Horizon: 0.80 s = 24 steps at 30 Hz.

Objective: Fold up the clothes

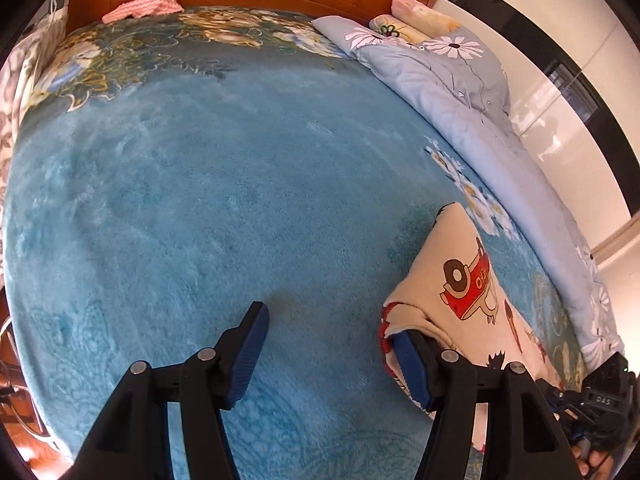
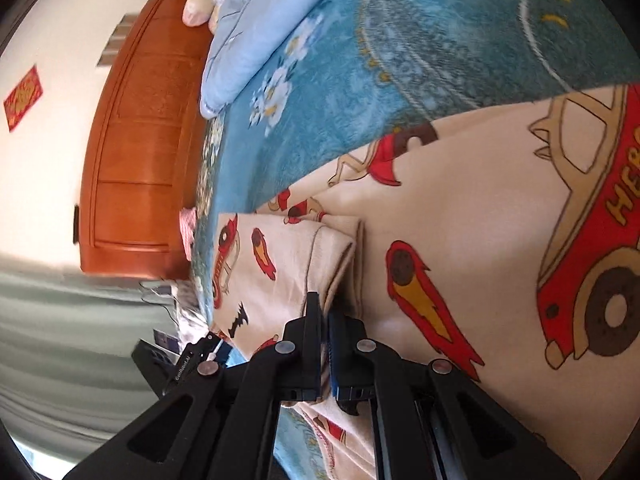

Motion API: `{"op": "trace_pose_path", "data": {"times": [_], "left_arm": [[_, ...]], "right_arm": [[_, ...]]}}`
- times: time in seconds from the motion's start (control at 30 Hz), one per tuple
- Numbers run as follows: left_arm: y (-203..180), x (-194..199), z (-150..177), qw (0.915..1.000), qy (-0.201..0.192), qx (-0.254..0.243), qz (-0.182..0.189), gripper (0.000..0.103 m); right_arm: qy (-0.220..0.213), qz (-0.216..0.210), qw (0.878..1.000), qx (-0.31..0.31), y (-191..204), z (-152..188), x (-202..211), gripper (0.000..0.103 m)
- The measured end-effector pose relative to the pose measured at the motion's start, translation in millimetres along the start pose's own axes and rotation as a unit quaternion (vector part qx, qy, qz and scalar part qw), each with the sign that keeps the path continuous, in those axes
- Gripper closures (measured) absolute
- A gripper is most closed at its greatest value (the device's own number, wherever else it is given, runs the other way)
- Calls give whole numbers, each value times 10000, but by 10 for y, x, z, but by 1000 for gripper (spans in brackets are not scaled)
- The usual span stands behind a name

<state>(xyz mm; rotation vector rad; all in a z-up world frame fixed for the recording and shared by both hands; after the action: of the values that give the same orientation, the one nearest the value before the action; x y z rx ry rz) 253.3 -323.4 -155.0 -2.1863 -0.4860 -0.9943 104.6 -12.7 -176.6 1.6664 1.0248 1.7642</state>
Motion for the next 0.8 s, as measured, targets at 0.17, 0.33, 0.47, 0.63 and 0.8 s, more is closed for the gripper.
{"op": "trace_pose_path", "data": {"times": [0.17,0.33,0.47,0.63,0.8], "left_arm": [[32,18,10,9998,62,40,183,37],[34,104,-2,9989,305,-162,308,37],[72,216,54,9979,396,-393,332,34],[172,334,47,9972,393,-538,351,33],[399,538,-42,9990,143,-14,422,33]], "right_arm": [[36,184,9997,149,-7,15,-38,100],[96,231,9995,176,-22,23,-5,100],[-31,542,9979,344,24,31,125,94],[-583,1018,9926,329,-124,45,573,77],[-822,1192,9892,211,-272,213,975,77]]}}
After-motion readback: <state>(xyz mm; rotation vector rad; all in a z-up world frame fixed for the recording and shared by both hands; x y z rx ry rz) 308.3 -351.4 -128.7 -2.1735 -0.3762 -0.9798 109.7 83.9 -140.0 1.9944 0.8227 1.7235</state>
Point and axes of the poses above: each gripper's, at about its wrist camera, not at the fingertips, and x roughly against the way its jaws point, y to its left, z to its underside, the point moved 6 cm from there along -x, roughly the way its jaws point, and after that the axes turned 2 degrees about z, right-handed, at the moved point
